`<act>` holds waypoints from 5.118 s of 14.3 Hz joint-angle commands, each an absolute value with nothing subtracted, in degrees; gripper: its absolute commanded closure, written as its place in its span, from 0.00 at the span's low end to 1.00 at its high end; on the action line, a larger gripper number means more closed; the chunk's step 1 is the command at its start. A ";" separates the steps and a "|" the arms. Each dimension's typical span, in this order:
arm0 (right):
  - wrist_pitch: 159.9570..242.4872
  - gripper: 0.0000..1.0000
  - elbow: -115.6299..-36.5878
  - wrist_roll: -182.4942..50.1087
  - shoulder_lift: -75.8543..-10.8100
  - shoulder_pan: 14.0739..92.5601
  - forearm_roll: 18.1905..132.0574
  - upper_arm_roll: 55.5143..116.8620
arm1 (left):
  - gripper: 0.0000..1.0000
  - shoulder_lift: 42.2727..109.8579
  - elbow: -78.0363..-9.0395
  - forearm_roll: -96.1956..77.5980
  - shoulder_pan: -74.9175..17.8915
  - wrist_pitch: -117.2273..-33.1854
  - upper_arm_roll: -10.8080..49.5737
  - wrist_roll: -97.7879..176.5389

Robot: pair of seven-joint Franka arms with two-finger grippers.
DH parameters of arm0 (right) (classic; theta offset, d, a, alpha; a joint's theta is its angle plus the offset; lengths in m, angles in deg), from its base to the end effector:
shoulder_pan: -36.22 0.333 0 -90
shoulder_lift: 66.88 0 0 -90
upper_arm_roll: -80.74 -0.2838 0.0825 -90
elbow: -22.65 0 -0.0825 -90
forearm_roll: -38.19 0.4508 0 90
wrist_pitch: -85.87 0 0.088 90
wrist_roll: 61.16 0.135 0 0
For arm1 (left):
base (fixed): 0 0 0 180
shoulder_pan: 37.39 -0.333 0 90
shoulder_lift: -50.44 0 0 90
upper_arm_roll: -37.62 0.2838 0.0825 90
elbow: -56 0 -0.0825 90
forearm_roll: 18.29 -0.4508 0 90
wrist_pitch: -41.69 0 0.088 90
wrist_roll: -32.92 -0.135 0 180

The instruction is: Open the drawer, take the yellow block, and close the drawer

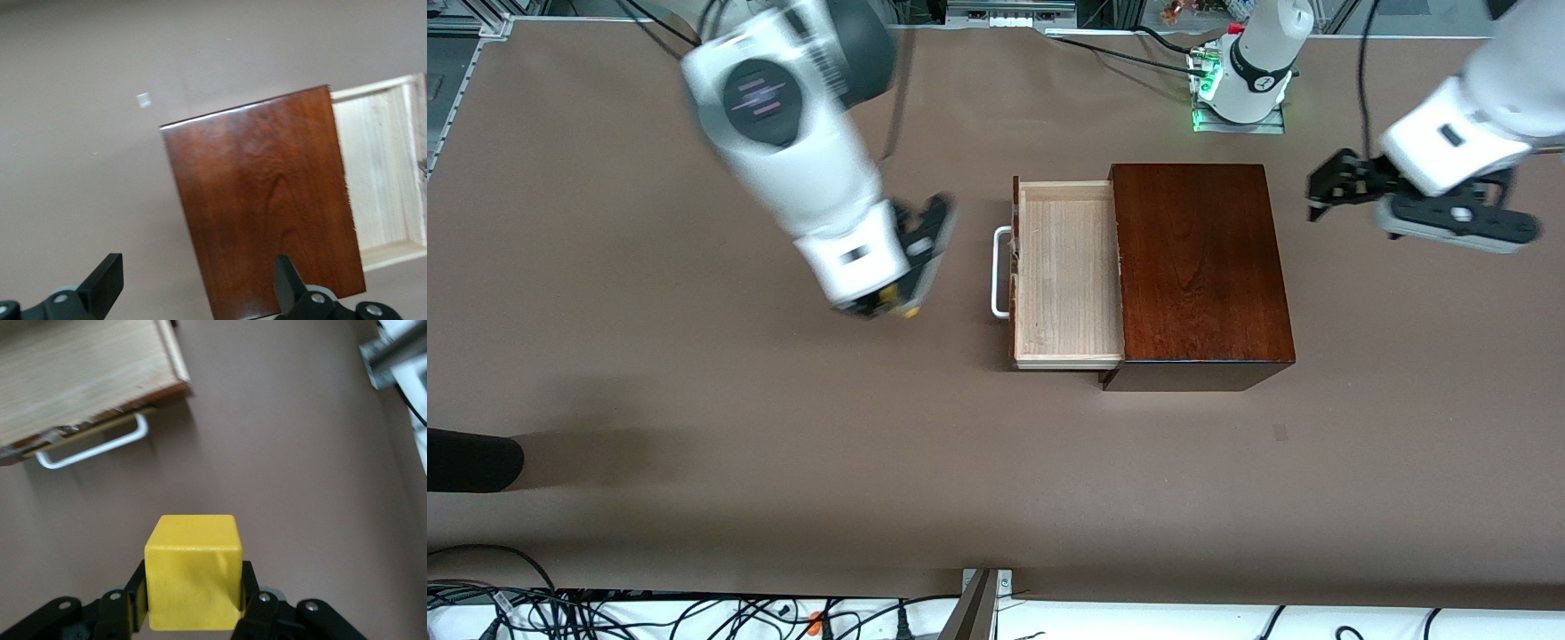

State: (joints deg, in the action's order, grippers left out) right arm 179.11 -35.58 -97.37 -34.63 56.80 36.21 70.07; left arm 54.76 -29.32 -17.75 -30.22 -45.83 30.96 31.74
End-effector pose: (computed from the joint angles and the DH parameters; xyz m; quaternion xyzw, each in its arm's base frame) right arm 0.6753 0.3619 0.4820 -0.8391 -0.5422 -0.0298 0.0305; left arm 0.6185 -0.1514 0.5573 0.9912 -0.1306 -0.0191 0.0070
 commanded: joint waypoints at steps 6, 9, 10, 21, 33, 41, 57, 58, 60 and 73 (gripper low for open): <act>189.40 1.00 -62.23 -91.60 -48.07 40.89 38.54 69.40 | 0.00 65.28 -21.80 -18.82 -18.08 -48.38 22.59 30.99; 191.58 1.00 -68.99 -83.95 -47.64 40.44 37.84 72.99 | 0.00 69.68 -20.99 -19.08 -9.72 -53.04 22.42 26.10; 193.86 1.00 -71.80 -81.84 -47.46 40.44 37.58 74.57 | 0.00 71.34 -20.91 -19.08 -7.70 -54.36 22.50 22.15; 213.83 0.95 -83.61 -66.70 -36.22 39.91 37.40 79.42 | 0.00 87.78 -15.64 -28.74 2.25 -63.60 22.94 -14.70; 211.93 0.00 -83.44 -65.73 -47.17 39.56 37.31 79.33 | 0.00 93.33 -16.51 -32.88 1.64 -64.48 23.29 -13.05; 183.48 0.00 -72.31 -63.63 -62.49 39.82 38.80 78.37 | 0.00 91.05 -16.86 -34.55 -2.93 -56.67 23.82 -13.66; 173.40 0.00 -63.13 -60.90 -62.23 40.09 38.55 78.46 | 0.00 84.37 -28.82 -42.11 -11.46 -51.12 23.82 -13.92; 173.58 0.00 -63.13 -61.33 -62.14 40.09 38.80 78.54 | 0.00 84.46 -28.21 -41.94 -10.76 -51.38 23.47 -13.14; 173.93 0.00 -63.13 -61.34 -62.05 40.00 38.98 78.63 | 0.00 84.89 -25.67 -40.36 -9.36 -51.47 23.21 -10.43; 174.55 0.00 -63.13 -61.42 -61.87 40.00 38.54 78.63 | 0.00 71.56 -15.72 -30.16 -5.55 -42.95 24.52 38.90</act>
